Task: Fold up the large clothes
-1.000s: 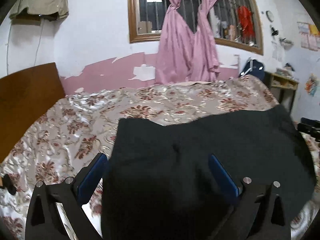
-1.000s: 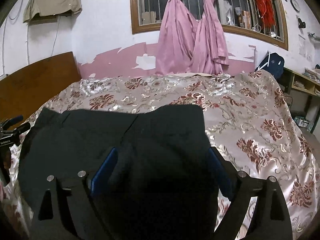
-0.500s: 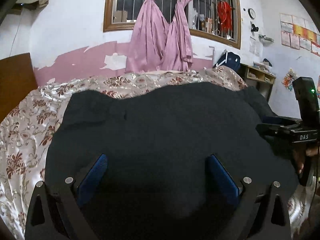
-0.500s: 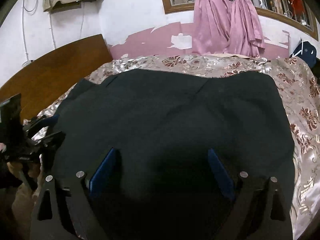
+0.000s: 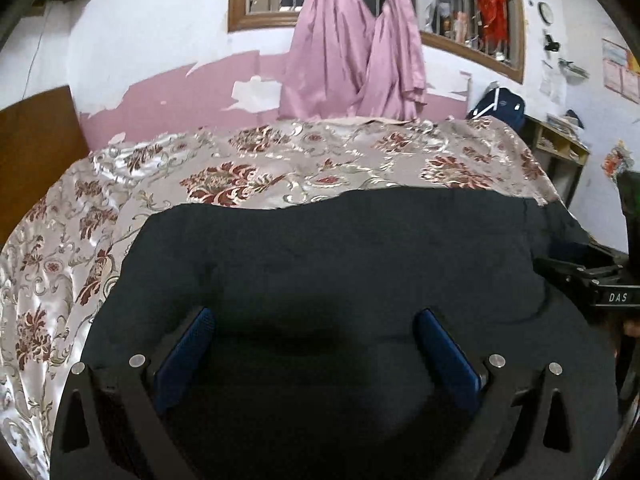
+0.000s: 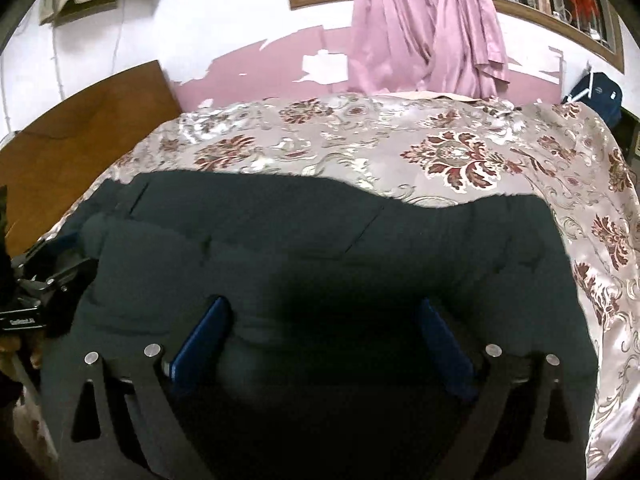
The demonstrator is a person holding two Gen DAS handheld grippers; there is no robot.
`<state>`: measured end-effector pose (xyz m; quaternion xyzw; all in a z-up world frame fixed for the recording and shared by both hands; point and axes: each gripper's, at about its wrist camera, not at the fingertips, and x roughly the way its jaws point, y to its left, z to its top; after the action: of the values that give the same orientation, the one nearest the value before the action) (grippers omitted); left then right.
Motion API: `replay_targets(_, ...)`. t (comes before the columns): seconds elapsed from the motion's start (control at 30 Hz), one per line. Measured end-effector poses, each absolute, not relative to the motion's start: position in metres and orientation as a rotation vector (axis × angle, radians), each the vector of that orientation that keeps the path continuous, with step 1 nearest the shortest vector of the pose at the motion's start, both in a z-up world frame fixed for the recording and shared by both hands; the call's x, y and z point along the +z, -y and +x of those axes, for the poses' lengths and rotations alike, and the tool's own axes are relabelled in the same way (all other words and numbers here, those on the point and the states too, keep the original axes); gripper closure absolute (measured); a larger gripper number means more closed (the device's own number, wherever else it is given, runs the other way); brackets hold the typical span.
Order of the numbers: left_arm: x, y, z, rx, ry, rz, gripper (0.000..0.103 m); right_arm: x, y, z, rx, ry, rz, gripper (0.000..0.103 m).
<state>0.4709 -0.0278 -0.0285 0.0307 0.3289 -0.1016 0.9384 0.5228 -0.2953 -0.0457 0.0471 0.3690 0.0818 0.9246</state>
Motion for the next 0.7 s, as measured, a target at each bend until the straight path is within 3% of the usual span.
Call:
replay_targets(0.3,-0.047,0.026,0.510,-0.231,-0.832,0.000,0.000,-0.066,0.309,0.561,0.177,-0.834,0.172,0.003)
replay_targets(0.7,-0.054,0.032,0.513,-0.237,-0.828,-0.004,0.000,-0.085,0.315,0.572,0.222,-0.837,0.245,0.001)
